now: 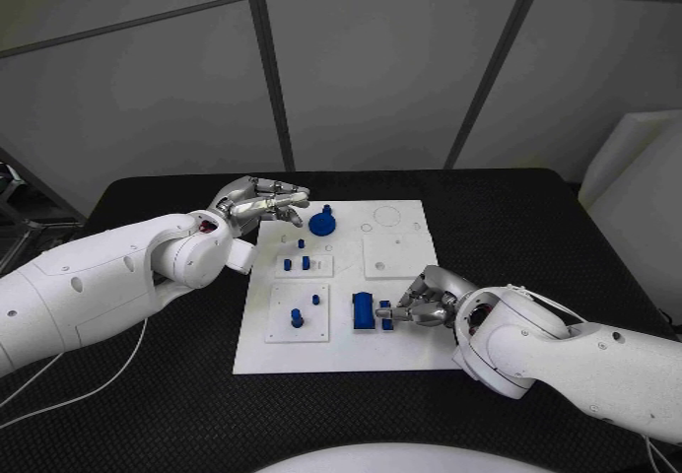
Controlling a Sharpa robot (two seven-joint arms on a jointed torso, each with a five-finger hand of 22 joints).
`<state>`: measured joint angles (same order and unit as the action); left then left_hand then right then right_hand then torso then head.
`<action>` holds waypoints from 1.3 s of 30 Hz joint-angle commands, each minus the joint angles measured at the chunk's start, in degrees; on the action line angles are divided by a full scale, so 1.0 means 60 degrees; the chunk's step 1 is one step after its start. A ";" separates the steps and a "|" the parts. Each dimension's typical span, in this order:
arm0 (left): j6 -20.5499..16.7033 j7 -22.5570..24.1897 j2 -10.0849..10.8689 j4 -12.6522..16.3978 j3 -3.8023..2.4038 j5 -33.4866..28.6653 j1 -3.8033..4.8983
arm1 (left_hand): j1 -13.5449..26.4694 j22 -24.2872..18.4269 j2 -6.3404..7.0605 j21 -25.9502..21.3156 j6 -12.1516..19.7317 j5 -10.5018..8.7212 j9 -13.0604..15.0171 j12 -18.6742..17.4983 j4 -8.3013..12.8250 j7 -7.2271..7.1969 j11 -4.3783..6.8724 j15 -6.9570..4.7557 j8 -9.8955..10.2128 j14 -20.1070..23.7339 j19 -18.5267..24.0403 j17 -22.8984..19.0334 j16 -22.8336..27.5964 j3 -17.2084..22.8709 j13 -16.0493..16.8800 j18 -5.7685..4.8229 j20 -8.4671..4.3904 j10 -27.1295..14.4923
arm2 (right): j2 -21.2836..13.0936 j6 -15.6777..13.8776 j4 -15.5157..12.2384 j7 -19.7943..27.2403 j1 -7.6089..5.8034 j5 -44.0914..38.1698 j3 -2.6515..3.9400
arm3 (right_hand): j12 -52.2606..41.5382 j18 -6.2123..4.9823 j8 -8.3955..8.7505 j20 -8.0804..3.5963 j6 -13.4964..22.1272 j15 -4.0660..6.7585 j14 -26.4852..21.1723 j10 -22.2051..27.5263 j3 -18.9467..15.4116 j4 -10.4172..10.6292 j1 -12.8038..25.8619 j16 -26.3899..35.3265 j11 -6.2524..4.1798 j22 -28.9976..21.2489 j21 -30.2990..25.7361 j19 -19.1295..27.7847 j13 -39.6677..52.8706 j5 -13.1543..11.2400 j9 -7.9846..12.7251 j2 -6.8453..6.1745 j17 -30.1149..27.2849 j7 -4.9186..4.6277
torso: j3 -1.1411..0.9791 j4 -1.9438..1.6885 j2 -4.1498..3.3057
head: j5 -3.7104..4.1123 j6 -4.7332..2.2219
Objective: Assemble the parts on the task board
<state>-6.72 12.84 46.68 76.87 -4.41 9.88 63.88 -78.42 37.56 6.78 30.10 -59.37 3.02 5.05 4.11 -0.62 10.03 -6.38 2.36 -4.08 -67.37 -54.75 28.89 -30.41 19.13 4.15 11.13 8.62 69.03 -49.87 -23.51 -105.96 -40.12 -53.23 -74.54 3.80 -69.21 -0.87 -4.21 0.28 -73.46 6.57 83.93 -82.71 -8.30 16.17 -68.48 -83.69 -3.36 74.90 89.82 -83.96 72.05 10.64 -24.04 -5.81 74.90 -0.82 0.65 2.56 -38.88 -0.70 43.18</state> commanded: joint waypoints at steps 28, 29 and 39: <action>0.0000 0.0282 -0.0029 -0.0171 -0.0005 -0.0149 -0.0141 | 0.0025 -0.0055 -0.0024 -0.0116 0.0036 -0.0037 -0.0013 0.0000 -0.0012 -0.0005 0.0002 0.0032 0.0029 0.0099 -0.0048 -0.0022 0.0122 -0.0083 0.0020 -0.0142 0.0005 -0.0059 | -0.0709 0.0014 0.1622 0.6209 -0.0577 0.5832 0.0042 | 0.3098 -0.0484 0.0100 0.0247 0.1556 -0.0366 0.0052 0.1590 -0.0199 -0.1185 -0.1530 0.2106 0.0496 0.1050 -0.2837 -0.0014 -0.2387 0.0148 0.0284 0.0477 -0.0724 -0.0536 | 0.0052 0.0060 0.0313 | 0.0069 -0.0382; -0.0008 0.0311 -0.0040 -0.0200 -0.0005 -0.0221 -0.0158 | 0.0017 -0.0089 -0.0043 -0.0180 0.0032 -0.0036 -0.0012 0.0001 -0.0017 -0.0018 0.0004 0.0046 0.0026 0.0201 0.0001 -0.0057 0.0213 -0.0082 0.0020 -0.0148 0.0015 -0.0065 | -0.0652 0.0104 0.1811 0.6512 -0.0650 0.6165 0.0043 | 0.4271 -0.0626 0.0096 0.0284 0.1616 -0.0399 -0.0172 0.2233 -0.0206 -0.1261 -0.1617 0.2739 0.0537 0.0659 -0.3578 0.0258 -0.3307 0.0192 0.0299 0.0541 -0.1297 -0.0574 | 0.0060 0.0058 0.0350 | 0.0083 -0.0412; -0.0614 0.0965 -0.0369 -0.0770 -0.0007 -0.1495 -0.0325 | -0.0060 -0.0804 -0.0289 -0.1383 -0.0065 -0.0031 0.0013 -0.0056 -0.0091 -0.0184 -0.0072 0.0388 0.0014 0.1047 0.0834 -0.0955 0.2123 0.0059 -0.0070 -0.0243 0.0275 -0.0232 | 0.0723 0.0924 0.4568 0.8740 -0.1256 0.8411 0.0057 | 0.8249 -0.1488 0.0127 0.1021 0.2222 -0.1323 -0.3339 0.4277 -0.0320 -0.1887 -0.2560 0.8675 0.1396 -0.3840 -1.1160 0.3478 -0.7039 0.0270 0.0865 0.1170 -0.6098 -0.1170 | 0.0063 0.0086 0.0586 | 0.0071 -0.0836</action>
<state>-7.87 14.97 44.75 72.72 -4.39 5.65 61.90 -78.94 33.16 5.48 22.46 -59.87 3.02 5.18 4.11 -1.12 9.27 -6.90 4.57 -4.08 -61.72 -50.28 23.66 -18.73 19.29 3.82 11.11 10.17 68.05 -46.19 -21.47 -80.06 3.31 -60.58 -32.91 4.13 -21.64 -9.83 -3.77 5.83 -60.58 -0.59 66.04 -58.17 -10.26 5.24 -83.11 -33.85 4.35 53.30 24.94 -64.59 31.68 11.86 -19.34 1.08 39.82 -7.63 0.98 3.06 -35.91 -0.30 38.72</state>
